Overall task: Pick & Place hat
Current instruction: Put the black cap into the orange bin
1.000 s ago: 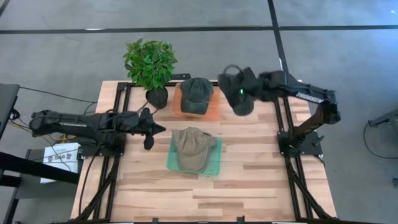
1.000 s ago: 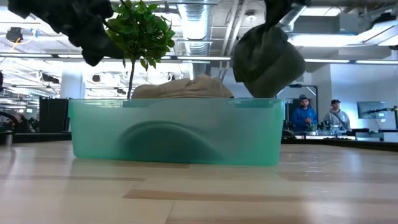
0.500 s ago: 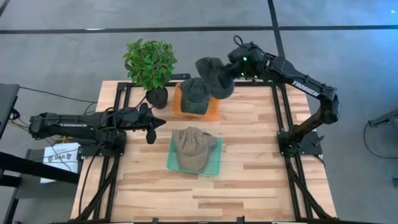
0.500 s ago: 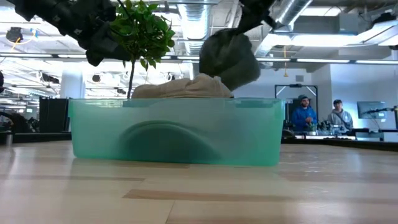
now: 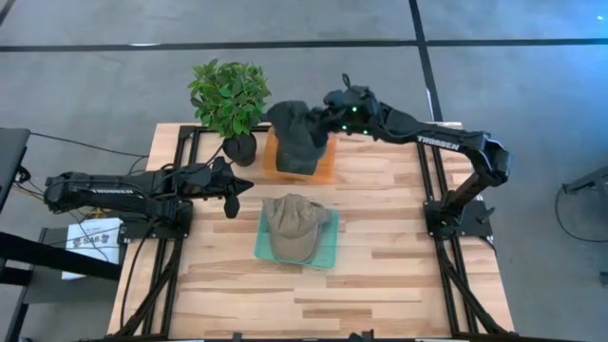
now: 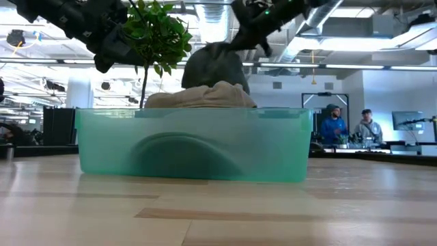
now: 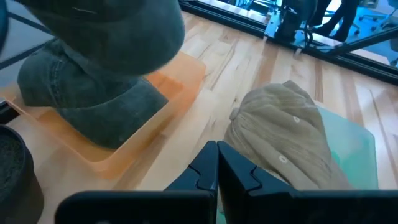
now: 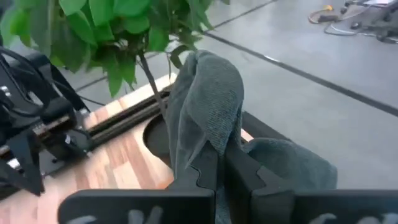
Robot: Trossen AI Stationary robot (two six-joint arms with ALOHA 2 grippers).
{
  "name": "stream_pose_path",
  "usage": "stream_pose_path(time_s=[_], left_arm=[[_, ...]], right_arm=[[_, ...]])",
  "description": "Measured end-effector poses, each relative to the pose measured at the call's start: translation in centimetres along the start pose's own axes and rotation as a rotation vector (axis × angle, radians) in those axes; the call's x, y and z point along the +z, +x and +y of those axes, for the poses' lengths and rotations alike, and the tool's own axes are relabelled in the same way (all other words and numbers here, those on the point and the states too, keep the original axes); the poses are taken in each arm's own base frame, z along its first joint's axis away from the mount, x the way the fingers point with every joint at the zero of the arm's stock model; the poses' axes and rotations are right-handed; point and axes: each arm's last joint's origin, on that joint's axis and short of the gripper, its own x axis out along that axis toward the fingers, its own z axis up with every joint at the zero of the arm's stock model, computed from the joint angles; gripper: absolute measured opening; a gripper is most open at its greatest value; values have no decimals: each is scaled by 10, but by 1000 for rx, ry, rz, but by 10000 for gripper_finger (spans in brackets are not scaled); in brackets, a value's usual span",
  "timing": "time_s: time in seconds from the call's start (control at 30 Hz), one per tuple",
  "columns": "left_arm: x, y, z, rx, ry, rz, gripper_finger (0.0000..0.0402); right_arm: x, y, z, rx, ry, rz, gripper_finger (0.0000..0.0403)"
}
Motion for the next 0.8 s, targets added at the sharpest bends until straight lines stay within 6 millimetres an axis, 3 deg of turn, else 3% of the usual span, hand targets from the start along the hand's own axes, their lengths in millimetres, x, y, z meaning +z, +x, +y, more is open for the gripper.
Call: stream_pose_path(time_s=[0.2,0.47,0.67,0.8], left_arm=[[0,0,0,-2,-29,-3,0],[0,0,0,-6,-82,-3,0],[0,0,-1,-14,-111,0,0],[0,0,-1,-14,-113,0,0]], right_arm=[[-38,35,-7,26,70,26,2],[-70,67,-10,0,72,116,2],[-93,72,-13,-119,39,281,2],[-87,61,-4,-170,-52,273,2]])
